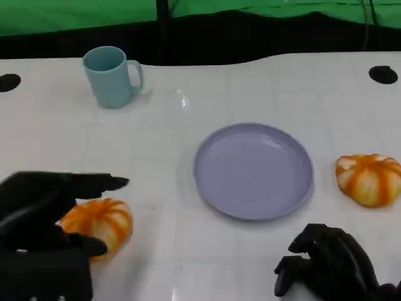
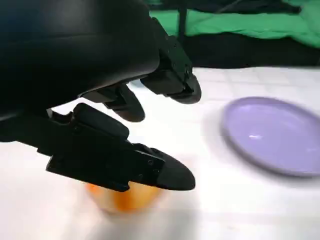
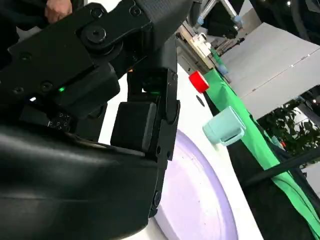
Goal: Grasp the bread from the table and place it into the plate.
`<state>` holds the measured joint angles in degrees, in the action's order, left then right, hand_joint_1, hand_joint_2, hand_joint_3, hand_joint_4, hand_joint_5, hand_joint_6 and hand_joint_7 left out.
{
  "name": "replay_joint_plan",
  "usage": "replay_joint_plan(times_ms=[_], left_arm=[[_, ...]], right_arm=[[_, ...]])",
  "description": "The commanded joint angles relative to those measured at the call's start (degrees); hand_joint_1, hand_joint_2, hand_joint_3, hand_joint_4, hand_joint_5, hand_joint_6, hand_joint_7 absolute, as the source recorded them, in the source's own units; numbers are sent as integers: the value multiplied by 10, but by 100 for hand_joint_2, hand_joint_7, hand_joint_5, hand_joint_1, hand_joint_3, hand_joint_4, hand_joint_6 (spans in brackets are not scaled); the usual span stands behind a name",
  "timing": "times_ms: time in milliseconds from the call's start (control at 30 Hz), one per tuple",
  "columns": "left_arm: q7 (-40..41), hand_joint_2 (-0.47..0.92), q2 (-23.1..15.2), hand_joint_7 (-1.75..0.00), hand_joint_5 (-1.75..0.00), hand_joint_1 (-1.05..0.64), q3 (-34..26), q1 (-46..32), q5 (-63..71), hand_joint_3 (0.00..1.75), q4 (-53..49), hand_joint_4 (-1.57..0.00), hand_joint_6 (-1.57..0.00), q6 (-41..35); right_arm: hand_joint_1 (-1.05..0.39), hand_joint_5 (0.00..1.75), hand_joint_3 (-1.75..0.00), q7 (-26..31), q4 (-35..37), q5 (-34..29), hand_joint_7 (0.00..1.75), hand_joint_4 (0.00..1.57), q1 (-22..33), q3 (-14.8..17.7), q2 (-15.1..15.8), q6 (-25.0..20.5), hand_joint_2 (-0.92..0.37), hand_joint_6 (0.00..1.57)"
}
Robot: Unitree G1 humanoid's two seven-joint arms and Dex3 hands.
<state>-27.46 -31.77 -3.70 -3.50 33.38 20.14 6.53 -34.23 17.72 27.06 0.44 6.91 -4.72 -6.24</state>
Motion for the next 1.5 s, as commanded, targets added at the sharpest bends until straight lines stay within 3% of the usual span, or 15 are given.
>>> replay_joint_plan(times_ms=[33,400,1200,1400,1467,1500], left_arm=[[1,91,-17,0,-14,-67,24,-6,79,7,32,-50,-37,-36],[-23,88,-18,0,-4,-67,131,42,280,0,-6,-49,-31,-91],[50,91,14,0,0,-73,259,158,322,1,-264,-46,-21,-118],[101,92,21,0,-1,-70,276,174,302,3,-345,-46,-19,-110],[127,92,26,-2,-6,-61,277,182,285,3,-377,-56,-24,-102],[143,92,26,-2,-58,-51,276,185,272,7,-392,-50,-34,-92]], right_arm=[[-104,75,-1,4,-2,0,37,156,1,0,2,2,-73,157],[-104,75,0,6,-2,4,35,156,2,2,-1,-3,-72,157],[-104,74,0,1,5,2,35,156,-4,1,-2,2,-72,157],[-103,73,0,6,-2,0,36,157,0,-2,-5,1,-72,157],[-103,73,0,8,-4,-1,36,157,0,-3,-5,0,-72,157],[-103,73,0,9,-5,-1,36,157,1,-3,-5,0,-72,157]])
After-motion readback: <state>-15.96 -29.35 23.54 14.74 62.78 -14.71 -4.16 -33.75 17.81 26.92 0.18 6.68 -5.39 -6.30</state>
